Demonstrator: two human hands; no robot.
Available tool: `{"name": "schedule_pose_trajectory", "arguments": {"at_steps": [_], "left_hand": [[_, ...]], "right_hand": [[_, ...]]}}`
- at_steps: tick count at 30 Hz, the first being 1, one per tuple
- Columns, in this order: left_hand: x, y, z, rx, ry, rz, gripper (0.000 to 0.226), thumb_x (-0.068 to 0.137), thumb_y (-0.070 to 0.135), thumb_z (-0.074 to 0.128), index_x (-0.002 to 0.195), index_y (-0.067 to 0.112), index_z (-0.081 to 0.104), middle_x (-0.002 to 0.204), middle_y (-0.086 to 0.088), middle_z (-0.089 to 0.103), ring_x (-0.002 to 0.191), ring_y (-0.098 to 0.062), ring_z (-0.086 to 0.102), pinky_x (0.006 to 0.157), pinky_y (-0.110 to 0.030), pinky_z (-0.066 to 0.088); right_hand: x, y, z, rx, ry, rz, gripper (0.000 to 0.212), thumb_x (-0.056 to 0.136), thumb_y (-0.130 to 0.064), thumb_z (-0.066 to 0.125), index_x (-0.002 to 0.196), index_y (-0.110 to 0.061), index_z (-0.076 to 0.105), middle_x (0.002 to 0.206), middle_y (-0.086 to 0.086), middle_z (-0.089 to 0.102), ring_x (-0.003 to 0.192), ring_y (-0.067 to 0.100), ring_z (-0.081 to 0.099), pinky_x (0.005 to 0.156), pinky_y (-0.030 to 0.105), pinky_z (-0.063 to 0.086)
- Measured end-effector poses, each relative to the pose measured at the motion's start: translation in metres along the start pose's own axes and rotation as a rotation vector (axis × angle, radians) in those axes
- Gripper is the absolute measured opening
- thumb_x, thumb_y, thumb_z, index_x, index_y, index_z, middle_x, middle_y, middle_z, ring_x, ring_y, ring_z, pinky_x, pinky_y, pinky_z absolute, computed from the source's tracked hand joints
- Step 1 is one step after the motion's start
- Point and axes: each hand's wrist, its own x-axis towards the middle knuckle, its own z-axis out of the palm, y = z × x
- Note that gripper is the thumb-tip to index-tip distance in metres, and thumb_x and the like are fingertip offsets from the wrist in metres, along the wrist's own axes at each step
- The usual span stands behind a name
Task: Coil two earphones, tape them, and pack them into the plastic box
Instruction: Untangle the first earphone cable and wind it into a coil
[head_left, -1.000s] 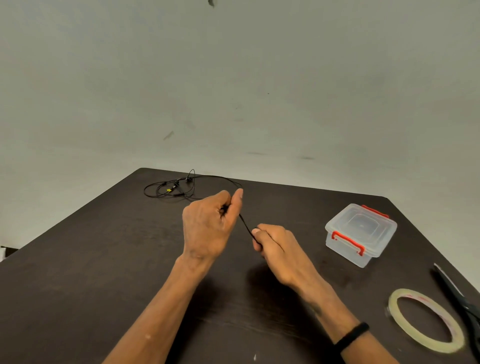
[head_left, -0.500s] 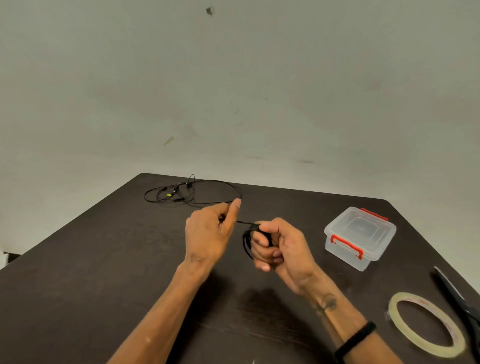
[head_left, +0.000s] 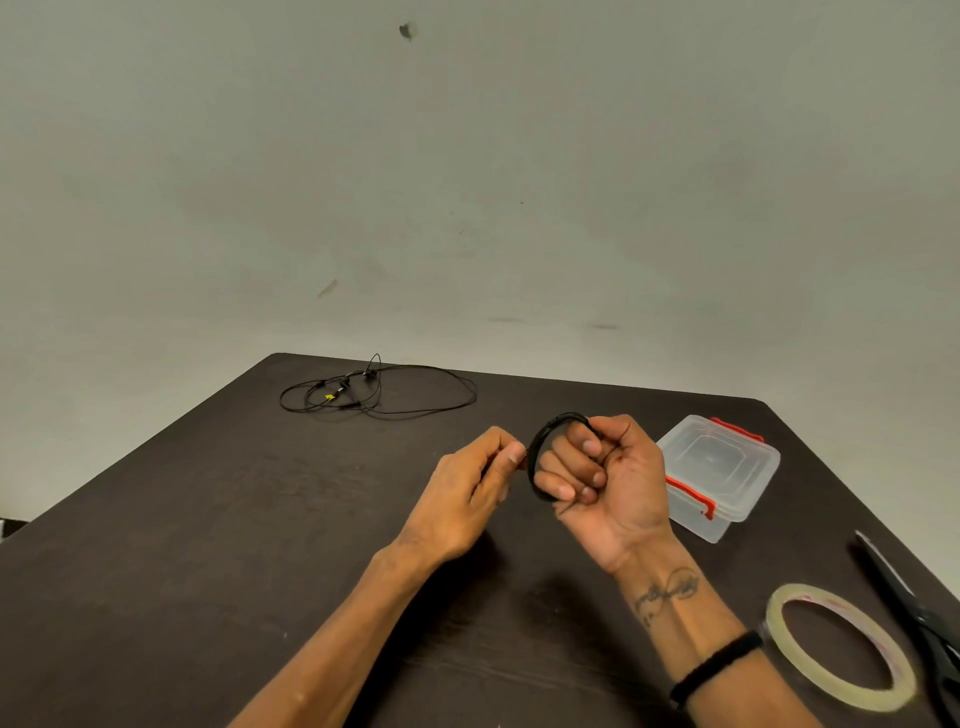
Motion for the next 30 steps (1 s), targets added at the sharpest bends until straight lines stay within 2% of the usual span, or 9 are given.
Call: {"name": "schedule_pose_trajectory", "arguments": {"at_steps": [3,7,10,13,17,21,24,27,30], "left_hand": [[0.001,-0.002,-0.001,0.042,-0.015,0.01,0.027,0.108,0.044,0.045,0.093,0.027,0.059,0.074,0.004,0.061,0.068,-0.014,0.057,0.068,-0.038,0.049],[0.001,0.002,-0.002,0.029,-0.001,-0.032,0.039,0.11,0.049,0.034,0.082,0.038,0.059,0.078,0.003,0.067,0.071,-0.009,0.061,0.068,-0.028,0.049],[0.001,0.004,-0.002,-0.084,-0.045,-0.127,0.052,0.108,0.056,0.028,0.1,0.028,0.072,0.091,0.005,0.075,0.088,-0.004,0.068,0.082,-0.022,0.053],[0.001,0.002,-0.001,-0.093,-0.057,-0.131,0.048,0.108,0.059,0.03,0.126,0.034,0.068,0.115,0.012,0.074,0.11,-0.006,0.068,0.1,-0.032,0.054],[0.002,0.003,-0.002,-0.125,0.011,-0.088,0.045,0.105,0.062,0.035,0.137,0.043,0.059,0.127,0.017,0.07,0.125,-0.003,0.062,0.109,-0.044,0.05],[0.004,0.009,0.001,-0.279,-0.047,-0.077,0.044,0.109,0.041,0.037,0.151,0.036,0.049,0.144,0.011,0.062,0.141,-0.006,0.051,0.118,-0.047,0.043],[0.002,0.017,0.01,-0.407,-0.106,-0.093,0.041,0.112,0.026,0.036,0.149,0.023,0.053,0.143,0.002,0.064,0.137,-0.015,0.057,0.116,-0.045,0.046],[-0.002,0.022,0.015,-0.538,-0.124,-0.185,0.034,0.113,0.017,0.039,0.137,0.018,0.064,0.124,-0.002,0.073,0.118,-0.017,0.067,0.109,-0.047,0.052],[-0.001,0.021,0.018,-0.577,-0.062,-0.231,0.03,0.11,0.015,0.047,0.127,0.019,0.071,0.113,-0.003,0.077,0.105,-0.021,0.071,0.097,-0.046,0.057]], "right_hand": [[0.0,0.0,0.0,0.029,0.008,0.002,0.036,0.095,-0.024,0.04,0.06,-0.017,0.039,0.046,-0.004,0.02,0.046,0.013,0.01,0.046,0.026,0.021],[-0.001,-0.001,0.001,0.023,0.025,0.01,0.035,0.094,-0.024,0.042,0.059,-0.017,0.038,0.044,-0.005,0.023,0.046,0.012,0.01,0.044,0.025,0.022],[-0.002,-0.002,0.003,0.021,0.043,0.013,0.036,0.094,-0.024,0.042,0.058,-0.017,0.038,0.043,-0.005,0.023,0.046,0.012,0.009,0.042,0.024,0.023],[-0.003,-0.003,0.004,0.019,0.039,0.026,0.036,0.093,-0.023,0.041,0.058,-0.018,0.037,0.043,-0.005,0.023,0.045,0.011,0.009,0.038,0.023,0.024],[-0.002,-0.006,0.004,-0.031,0.067,0.069,0.036,0.095,-0.024,0.04,0.06,-0.018,0.036,0.043,-0.006,0.023,0.043,0.009,0.011,0.037,0.022,0.021],[-0.003,-0.007,0.004,-0.081,0.061,0.162,0.035,0.093,-0.023,0.042,0.059,-0.019,0.036,0.043,-0.006,0.023,0.04,0.009,0.011,0.038,0.022,0.016],[-0.004,-0.009,0.005,-0.061,0.011,0.238,0.032,0.09,-0.023,0.044,0.059,-0.019,0.035,0.042,-0.006,0.024,0.043,0.009,0.009,0.035,0.02,0.018],[-0.005,-0.01,0.007,-0.044,-0.015,0.266,0.033,0.09,-0.023,0.043,0.059,-0.019,0.035,0.044,-0.007,0.021,0.042,0.008,0.009,0.035,0.019,0.02],[-0.006,-0.011,0.008,-0.05,-0.019,0.256,0.034,0.09,-0.023,0.043,0.057,-0.019,0.036,0.049,-0.006,0.014,0.043,0.008,0.009,0.037,0.018,0.017]]}}
